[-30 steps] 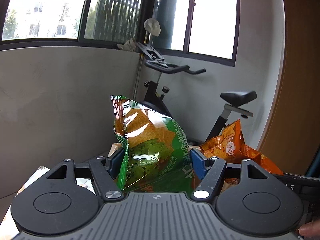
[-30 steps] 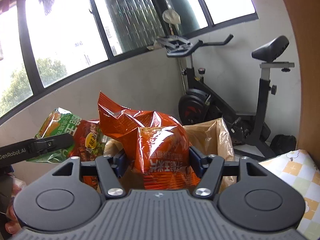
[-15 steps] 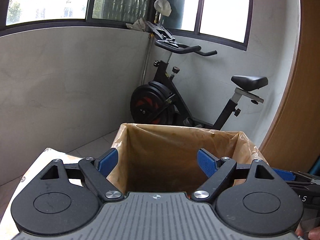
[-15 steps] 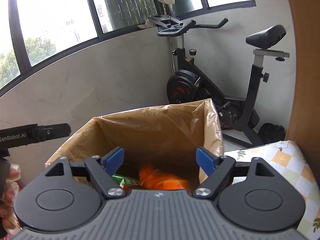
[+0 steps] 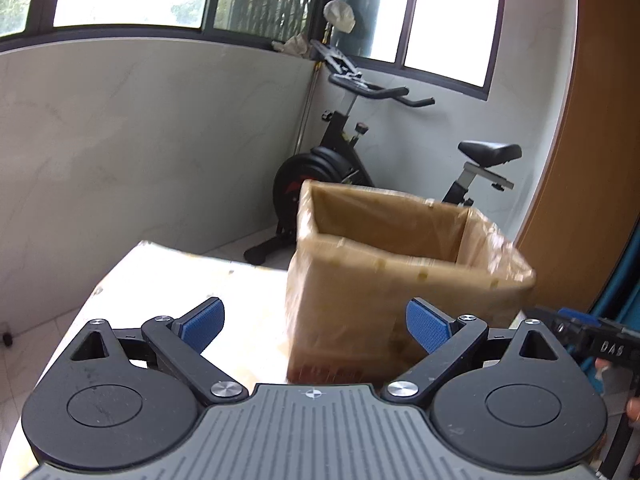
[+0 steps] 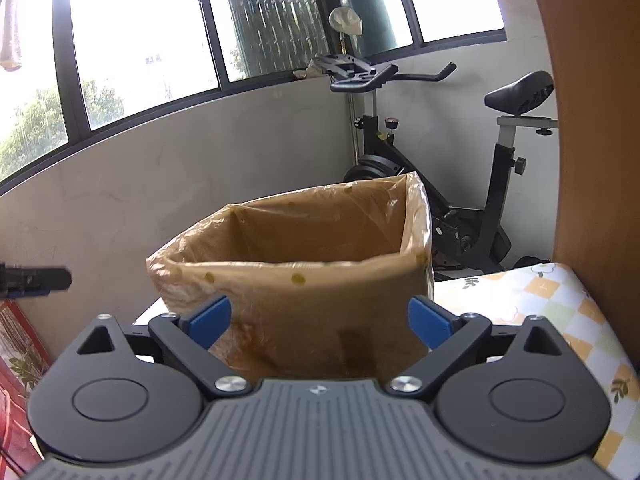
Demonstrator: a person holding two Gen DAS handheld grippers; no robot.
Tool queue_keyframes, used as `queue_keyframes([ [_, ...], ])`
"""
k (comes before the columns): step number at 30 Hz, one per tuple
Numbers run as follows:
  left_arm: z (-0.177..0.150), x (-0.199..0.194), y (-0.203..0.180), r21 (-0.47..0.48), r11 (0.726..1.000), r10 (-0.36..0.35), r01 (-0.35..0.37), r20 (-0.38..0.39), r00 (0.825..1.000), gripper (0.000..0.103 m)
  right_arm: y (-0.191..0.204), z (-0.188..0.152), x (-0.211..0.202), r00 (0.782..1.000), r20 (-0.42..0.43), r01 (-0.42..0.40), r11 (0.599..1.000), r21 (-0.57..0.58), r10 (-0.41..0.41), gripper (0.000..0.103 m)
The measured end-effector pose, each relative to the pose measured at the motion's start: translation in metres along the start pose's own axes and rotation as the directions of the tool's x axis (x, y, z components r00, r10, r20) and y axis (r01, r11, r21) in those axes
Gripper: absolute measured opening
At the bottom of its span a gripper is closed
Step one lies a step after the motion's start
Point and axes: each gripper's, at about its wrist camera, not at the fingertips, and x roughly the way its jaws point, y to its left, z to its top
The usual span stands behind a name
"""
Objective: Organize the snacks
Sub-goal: 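Open both tools to drop the bags into the box, then withdraw, then grasp the yellow chip bag with the left tool while the right tool grasps the green chip bag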
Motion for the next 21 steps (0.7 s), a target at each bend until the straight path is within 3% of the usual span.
queue_keyframes([
  [6,-0.075,0.000,0.016,-0.058,0.998,-0.003,-0.001,-0.065,0.998,0.099,0.011,-0.043,-0.016,0.999,0.034,0.002,1.000,-0.001,-0.002,0.103],
  [10,-0.115,0.011,0.017,-0.079,0.997,-0.020,0.011,-0.114,0.993,0.099,0.015,-0.066,-0.015,0.999,-0.017,0.040,0.999,-0.025,-0.040,0.103],
  [16,-0.148,0.029,0.014,-0.073,0.997,-0.038,0.025,-0.195,0.980,0.099,0.012,-0.088,-0.012,0.997,-0.058,0.058,0.998,-0.028,-0.059,0.103],
  [21,-0.161,0.042,0.009,-0.057,0.998,-0.032,0.020,-0.216,0.976,0.099,0.011,-0.091,-0.007,0.996,-0.068,0.052,0.998,-0.016,-0.053,0.103],
])
